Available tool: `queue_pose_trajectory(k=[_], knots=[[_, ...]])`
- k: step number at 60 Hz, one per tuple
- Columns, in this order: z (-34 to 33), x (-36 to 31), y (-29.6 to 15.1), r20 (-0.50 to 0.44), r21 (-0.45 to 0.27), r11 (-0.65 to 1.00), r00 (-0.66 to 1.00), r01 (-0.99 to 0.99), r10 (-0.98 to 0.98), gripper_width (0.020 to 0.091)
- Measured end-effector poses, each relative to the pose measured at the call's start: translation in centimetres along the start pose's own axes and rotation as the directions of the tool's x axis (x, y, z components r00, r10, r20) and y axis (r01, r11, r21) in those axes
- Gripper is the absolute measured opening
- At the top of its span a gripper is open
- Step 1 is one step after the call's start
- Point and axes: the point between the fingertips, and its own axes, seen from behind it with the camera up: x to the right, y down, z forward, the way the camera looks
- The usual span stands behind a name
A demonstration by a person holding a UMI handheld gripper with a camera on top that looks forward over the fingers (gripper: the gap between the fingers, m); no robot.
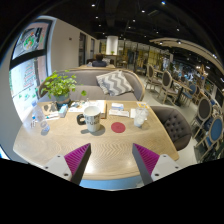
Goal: Pour water
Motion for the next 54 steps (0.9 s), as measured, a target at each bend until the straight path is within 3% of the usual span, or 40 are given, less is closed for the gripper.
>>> queue_pose_trajectory(k=[13, 25, 41, 54], knots=[[0.2, -4.4, 0.6, 0.046, -0.007, 0.999, 0.998, 0.039, -0.039, 0.086], [0.4, -14.7, 1.9, 0.163, -0.013, 0.998, 0.984, 0.068, -0.065, 0.0852], [4.2, -32.0, 0.2, 0.297, 0.074, 0.994, 0.95, 0.079, -0.098, 0.0858], [12.4, -41.3, -3.4, 0.303, 0.158, 0.985, 0.947, 0.064, -0.11, 0.0859]])
